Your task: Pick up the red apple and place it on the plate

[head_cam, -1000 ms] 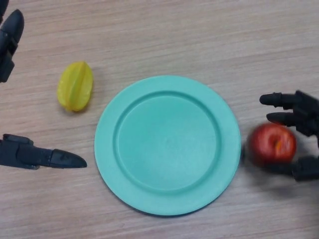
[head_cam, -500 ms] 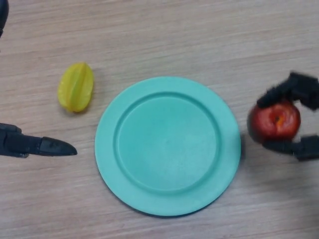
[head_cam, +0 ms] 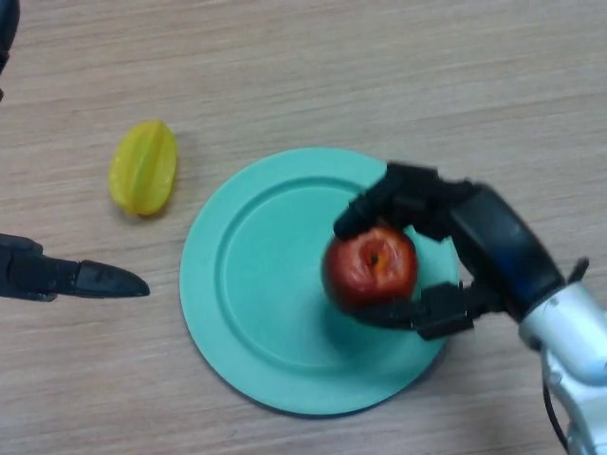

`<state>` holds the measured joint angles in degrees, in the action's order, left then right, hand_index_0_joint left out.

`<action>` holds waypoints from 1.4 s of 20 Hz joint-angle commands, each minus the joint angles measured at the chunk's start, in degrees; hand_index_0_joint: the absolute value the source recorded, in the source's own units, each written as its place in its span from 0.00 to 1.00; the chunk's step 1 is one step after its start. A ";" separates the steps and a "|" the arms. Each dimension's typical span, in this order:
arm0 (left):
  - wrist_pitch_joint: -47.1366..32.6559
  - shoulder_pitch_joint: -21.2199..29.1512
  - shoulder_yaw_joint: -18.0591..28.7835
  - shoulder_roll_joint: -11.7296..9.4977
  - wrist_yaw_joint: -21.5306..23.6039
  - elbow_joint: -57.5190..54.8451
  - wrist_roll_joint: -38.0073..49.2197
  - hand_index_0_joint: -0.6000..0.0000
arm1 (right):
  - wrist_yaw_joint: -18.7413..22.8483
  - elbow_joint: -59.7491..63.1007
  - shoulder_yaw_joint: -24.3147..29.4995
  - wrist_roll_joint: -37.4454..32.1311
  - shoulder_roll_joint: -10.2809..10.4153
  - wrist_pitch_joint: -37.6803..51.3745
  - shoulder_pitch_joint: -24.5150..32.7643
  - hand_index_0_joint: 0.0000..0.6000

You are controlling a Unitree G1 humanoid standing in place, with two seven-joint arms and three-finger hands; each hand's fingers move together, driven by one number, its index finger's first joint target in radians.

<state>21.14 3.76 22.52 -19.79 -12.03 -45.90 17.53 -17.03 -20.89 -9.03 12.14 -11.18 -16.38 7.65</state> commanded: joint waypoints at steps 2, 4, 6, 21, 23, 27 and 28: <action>-4.67 0.91 3.48 -2.39 1.13 -3.96 -0.16 1.00 | 1.83 -2.73 -0.31 0.88 0.19 7.23 -0.68 0.83; -4.65 0.82 2.73 -2.28 0.82 -3.99 -1.57 1.00 | 0.98 -3.39 -0.63 0.92 0.23 6.73 -1.05 0.41; -2.62 1.41 1.38 -2.00 0.24 -4.88 -4.62 1.00 | -1.57 -6.59 -0.30 0.28 0.29 3.36 -0.45 0.00; -7.59 -4.71 0.14 2.98 0.14 -3.93 -0.85 1.00 | 0.53 -17.03 27.83 -31.74 -10.63 -3.38 0.90 0.00; -10.26 -6.53 -1.96 4.63 -0.13 -3.11 -2.72 1.00 | 0.88 -19.58 29.14 -33.43 -10.58 -3.14 -1.19 0.00; -11.96 -7.43 -2.75 5.14 -0.32 -1.65 -2.94 1.00 | 2.85 -21.79 29.51 -34.08 -10.53 -4.05 -1.58 0.00; -11.50 -7.47 -2.32 4.94 -0.86 -1.74 -2.21 1.00 | 3.01 -22.02 29.48 -34.19 -10.57 -4.24 -1.49 0.00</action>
<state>17.89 -4.29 16.84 -12.79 -12.61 -45.18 14.84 -15.04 -39.60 16.32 -19.76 -20.05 -25.83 4.83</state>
